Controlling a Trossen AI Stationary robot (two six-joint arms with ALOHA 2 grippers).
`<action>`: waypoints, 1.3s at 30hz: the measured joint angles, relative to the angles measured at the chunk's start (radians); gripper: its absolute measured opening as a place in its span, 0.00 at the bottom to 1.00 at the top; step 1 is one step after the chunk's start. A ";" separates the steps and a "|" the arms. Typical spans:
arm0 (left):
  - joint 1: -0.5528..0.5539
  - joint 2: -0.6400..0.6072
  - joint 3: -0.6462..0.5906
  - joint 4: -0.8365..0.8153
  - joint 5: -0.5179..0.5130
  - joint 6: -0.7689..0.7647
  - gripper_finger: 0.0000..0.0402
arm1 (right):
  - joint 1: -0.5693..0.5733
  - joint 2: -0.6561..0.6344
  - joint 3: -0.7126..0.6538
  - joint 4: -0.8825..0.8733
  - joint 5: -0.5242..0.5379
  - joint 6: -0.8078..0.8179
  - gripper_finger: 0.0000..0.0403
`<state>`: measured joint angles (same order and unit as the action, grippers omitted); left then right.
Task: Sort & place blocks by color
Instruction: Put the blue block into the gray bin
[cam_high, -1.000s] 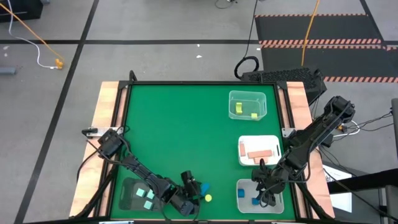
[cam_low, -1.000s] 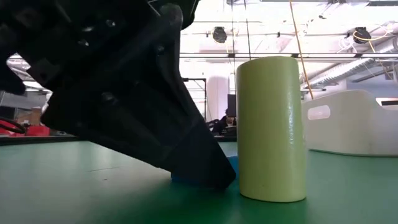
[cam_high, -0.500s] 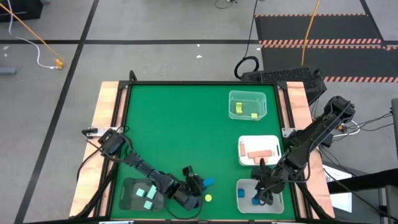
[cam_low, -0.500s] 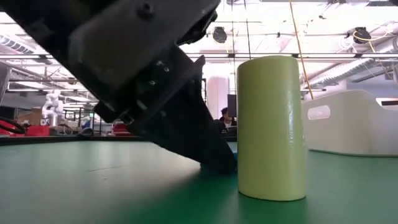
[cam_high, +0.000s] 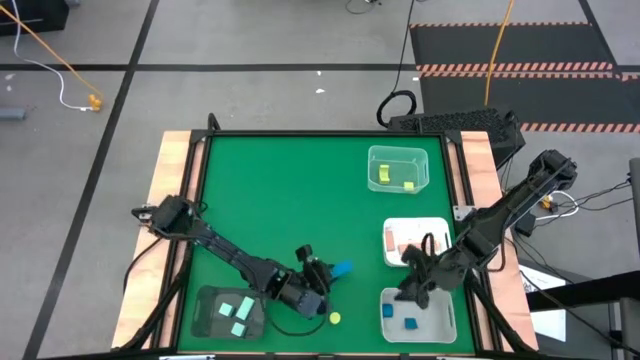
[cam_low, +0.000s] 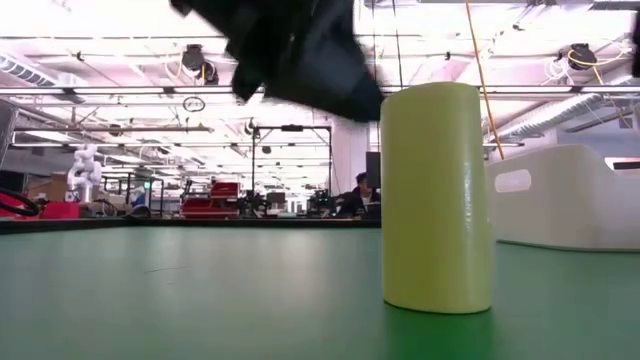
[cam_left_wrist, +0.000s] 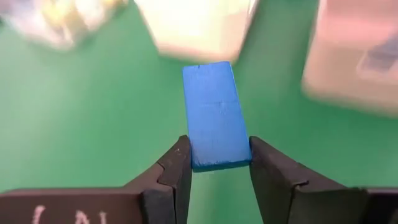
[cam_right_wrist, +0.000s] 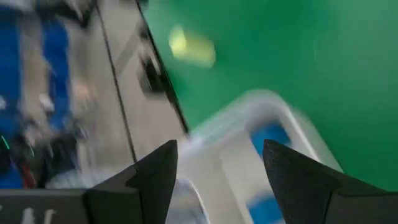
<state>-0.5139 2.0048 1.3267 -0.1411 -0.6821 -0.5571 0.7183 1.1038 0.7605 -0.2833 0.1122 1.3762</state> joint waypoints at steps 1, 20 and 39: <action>0.003 -0.017 0.002 0.026 -0.013 0.028 0.32 | -0.011 -0.006 0.000 0.015 0.037 0.010 0.56; 0.014 -0.133 0.002 0.274 -0.123 0.352 0.32 | -0.314 -0.015 0.000 0.379 0.123 -0.083 0.63; 0.070 -0.133 0.003 0.319 -0.135 0.537 0.32 | -0.377 0.062 0.000 0.501 0.121 -0.106 0.38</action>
<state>-0.4438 1.8717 1.3293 0.1780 -0.8174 -0.0204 0.3409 1.1660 0.7601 0.2176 0.2333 1.2705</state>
